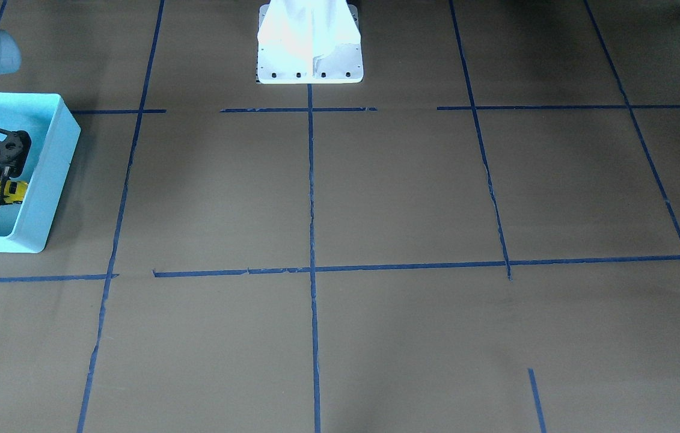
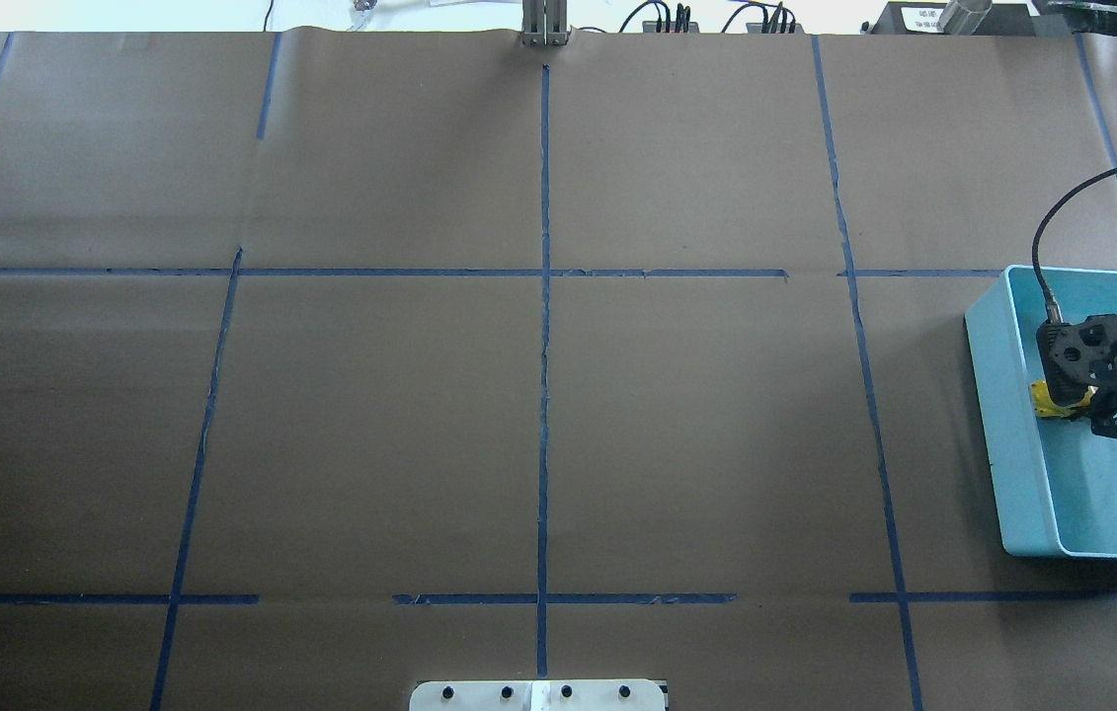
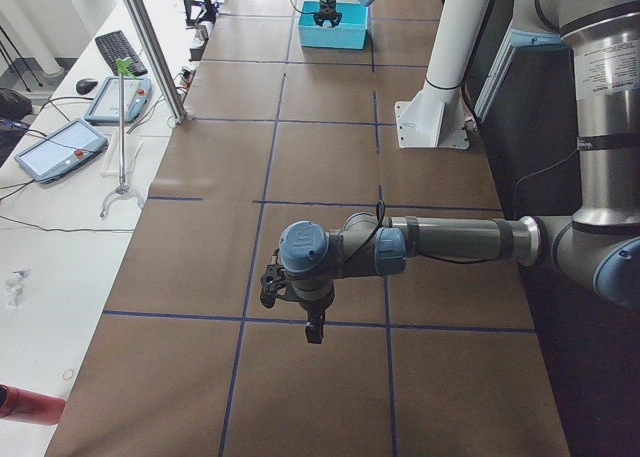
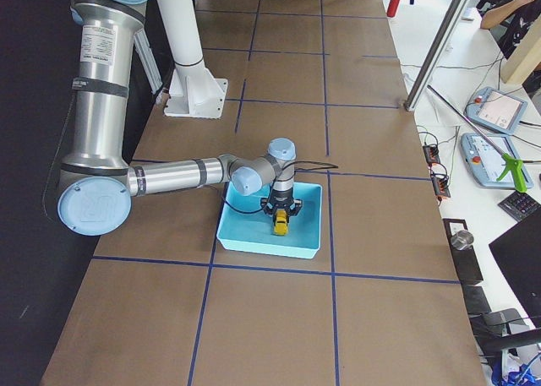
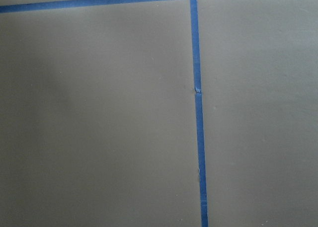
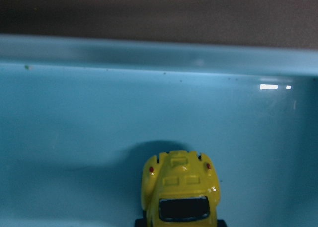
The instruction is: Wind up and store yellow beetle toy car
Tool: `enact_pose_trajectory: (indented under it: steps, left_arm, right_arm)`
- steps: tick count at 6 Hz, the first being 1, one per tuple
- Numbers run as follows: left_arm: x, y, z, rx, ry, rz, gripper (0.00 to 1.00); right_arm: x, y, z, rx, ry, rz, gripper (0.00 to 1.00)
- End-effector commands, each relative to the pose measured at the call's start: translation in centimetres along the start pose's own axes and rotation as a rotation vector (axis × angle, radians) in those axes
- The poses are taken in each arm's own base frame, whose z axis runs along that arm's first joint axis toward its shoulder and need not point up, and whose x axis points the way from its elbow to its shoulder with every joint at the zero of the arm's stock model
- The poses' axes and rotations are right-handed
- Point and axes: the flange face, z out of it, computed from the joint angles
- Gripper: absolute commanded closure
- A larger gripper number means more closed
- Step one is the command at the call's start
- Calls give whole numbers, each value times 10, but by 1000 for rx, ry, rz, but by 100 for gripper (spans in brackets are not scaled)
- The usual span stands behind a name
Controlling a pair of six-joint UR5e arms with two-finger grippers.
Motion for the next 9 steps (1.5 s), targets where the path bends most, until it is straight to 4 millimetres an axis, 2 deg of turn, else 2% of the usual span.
enact_pose_trajectory:
  steps: [1, 2, 3, 4, 5, 7, 8, 9]
  left_arm:
    - [0, 0, 0, 0, 0, 1, 0]
    - [0, 0, 0, 0, -2, 1, 0]
    - [0, 1, 0, -1, -1, 0, 0]
    - [0, 0, 0, 0, 0, 1, 0]
    - [0, -1, 0, 0, 0, 1, 0]
    - [0, 0, 0, -1, 0, 0, 0]
    - [0, 0, 0, -1, 0, 0, 0]
    - [-1, 0, 0, -1, -1, 1, 0]
  right_arm:
    - [1, -2, 0, 13, -1, -4, 0]
    - [-2, -10, -24, 40, 19, -13, 0]
    - [-11, 7, -52, 98, 9, 12, 0]
    - [-2, 35, -81, 159, 22, 73, 0]
    - [4, 63, -100, 211, 27, 128, 0]
    - [2, 169, -130, 189, -55, 479, 0]
    - [-9, 212, -138, 174, -122, 660, 0]
    - [-15, 232, -139, 145, -157, 778, 0]
